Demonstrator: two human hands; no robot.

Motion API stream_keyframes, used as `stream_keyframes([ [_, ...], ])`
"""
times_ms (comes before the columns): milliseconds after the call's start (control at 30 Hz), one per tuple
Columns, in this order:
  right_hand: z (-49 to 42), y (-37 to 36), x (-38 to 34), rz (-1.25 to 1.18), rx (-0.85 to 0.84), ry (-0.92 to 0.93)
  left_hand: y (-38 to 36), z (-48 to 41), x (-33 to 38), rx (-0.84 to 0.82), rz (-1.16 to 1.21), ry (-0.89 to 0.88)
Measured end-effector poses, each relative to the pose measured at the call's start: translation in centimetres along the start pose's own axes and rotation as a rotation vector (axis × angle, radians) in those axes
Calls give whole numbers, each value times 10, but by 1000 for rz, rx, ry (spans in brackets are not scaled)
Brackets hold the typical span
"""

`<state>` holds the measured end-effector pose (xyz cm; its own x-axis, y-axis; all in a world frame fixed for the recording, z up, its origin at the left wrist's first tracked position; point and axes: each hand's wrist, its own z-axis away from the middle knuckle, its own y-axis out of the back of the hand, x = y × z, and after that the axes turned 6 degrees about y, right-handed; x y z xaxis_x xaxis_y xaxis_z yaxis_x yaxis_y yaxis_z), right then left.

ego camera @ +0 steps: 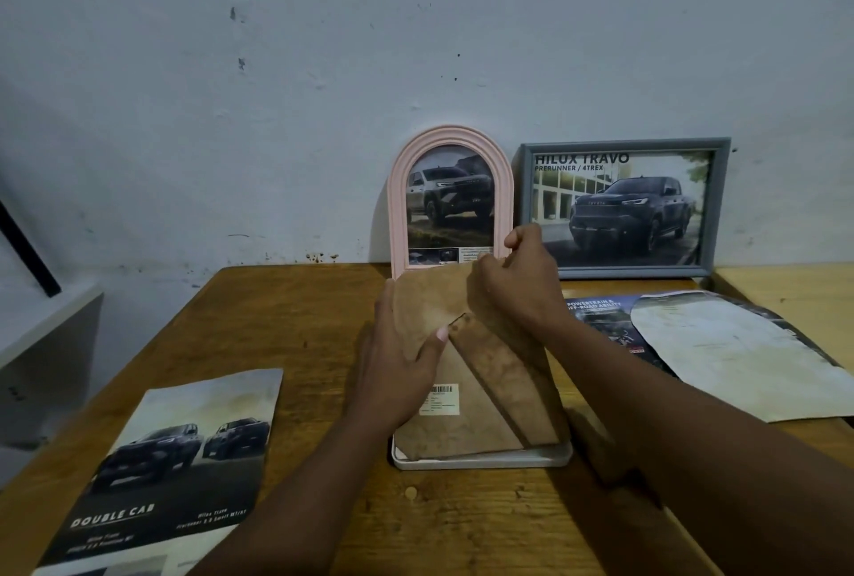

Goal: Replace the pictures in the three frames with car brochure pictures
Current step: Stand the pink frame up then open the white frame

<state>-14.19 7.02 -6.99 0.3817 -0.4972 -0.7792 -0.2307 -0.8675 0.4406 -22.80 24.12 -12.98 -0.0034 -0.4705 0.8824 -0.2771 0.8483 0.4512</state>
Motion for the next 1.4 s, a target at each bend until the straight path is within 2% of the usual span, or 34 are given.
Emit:
stream_keyframes([
  [100,3,16,-1,-154,-80,-177,6,1,6,68,46,-8],
  [167,15,26,0,-223,-196,-270,11,1,9,113,51,-33],
  [267,43,38,0,-265,-385,-312,17,0,18,160,58,-62],
  [333,56,43,0,-270,-364,-285,18,-2,28,157,68,-78],
  [433,51,57,-8,-296,-145,-195,10,-8,55,149,95,-107],
  [533,24,92,-17,-207,31,7,-12,-21,90,62,87,-191],
  [633,1,133,-14,-32,121,184,-43,-34,119,-37,83,-219],
  [700,-5,151,-1,70,163,232,-65,-39,127,-63,80,-257],
  [800,0,160,35,158,129,184,-98,-36,124,-122,10,-267],
  [1000,21,160,93,342,-100,-110,-132,-21,94,-330,-235,-186],
  [1200,32,144,102,497,-218,-180,-126,-12,89,-361,-662,-185],
  [1333,45,137,96,815,-263,-156,-120,-4,85,-485,-767,-219],
  [1400,47,137,87,863,-289,-152,-117,-1,84,-497,-758,-229],
])
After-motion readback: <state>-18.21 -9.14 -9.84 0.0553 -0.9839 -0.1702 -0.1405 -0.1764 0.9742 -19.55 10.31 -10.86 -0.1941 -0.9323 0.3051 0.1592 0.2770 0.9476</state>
